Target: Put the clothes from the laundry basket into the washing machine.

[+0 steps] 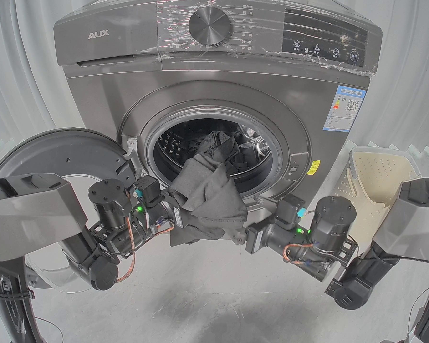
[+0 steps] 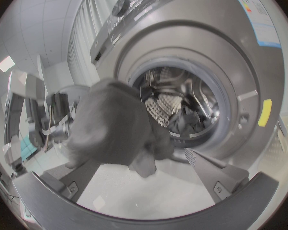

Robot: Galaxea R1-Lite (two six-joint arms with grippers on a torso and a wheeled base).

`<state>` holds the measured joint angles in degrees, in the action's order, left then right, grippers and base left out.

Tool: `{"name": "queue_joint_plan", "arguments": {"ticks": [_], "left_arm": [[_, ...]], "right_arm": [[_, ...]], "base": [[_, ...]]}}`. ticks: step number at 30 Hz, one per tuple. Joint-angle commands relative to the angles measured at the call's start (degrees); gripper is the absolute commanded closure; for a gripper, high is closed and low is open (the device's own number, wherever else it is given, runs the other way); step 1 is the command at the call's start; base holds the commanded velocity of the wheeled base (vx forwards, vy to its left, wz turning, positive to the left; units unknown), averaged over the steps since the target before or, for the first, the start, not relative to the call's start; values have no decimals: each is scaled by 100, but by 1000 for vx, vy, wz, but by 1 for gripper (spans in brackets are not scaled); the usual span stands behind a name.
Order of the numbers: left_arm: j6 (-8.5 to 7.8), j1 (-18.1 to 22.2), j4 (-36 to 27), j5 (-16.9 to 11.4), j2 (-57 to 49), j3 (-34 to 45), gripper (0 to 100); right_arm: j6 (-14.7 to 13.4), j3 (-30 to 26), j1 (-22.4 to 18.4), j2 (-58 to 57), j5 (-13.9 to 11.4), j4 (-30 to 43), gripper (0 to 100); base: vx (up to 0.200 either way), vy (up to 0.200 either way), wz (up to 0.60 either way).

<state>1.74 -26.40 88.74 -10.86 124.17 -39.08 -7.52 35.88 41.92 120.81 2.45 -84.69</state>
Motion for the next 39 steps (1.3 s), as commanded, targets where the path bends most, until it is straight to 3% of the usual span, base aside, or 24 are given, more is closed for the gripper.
{"name": "queue_joint_plan", "arguments": {"ticks": [1, 5, 11, 13, 16, 24, 25, 28, 39], "left_arm": [[54, 83, 12, 31, -728, 577, 100], [151, 83, 12, 31, -895, 727, 100], [151, 83, 12, 58, -1000, 832, 100], [133, 83, 12, 67, -1071, 1069, 100], [133, 83, 12, 67, -1176, 1272, 100], [63, 109, 12, 163, -1440, 1737, 100], [63, 188, 12, 339, -1449, 1711, 100], [54, 215, 3, 471, -1413, 1729, 100], [-7, 136, 12, 471, -1097, 1764, 100]], "right_arm": [[40, -1487, -97, -163, -8, 5, 0], [31, -2155, -185, -101, 1, -30, 0], [-56, -2261, -202, -119, 71, -65, 0], [-179, -2269, -308, -84, 405, -268, 0], [-461, -2296, -466, 4, 537, -373, 0], [-566, -2287, -712, 74, 502, -391, 0], [-575, -2296, -773, 13, 493, -391, 0], [-575, -2287, -905, -5, 493, -391, 0], [-575, -2269, -905, -5, 493, -391, 0]], "base": [[0, 0, 0], [0, 0, 0], [0, 0, 0], [0, 0, 0], [0, 0, 0], [0, 0, 0], [0, 0, 0], [0, 0, 0], [109, 0, 0]]}}
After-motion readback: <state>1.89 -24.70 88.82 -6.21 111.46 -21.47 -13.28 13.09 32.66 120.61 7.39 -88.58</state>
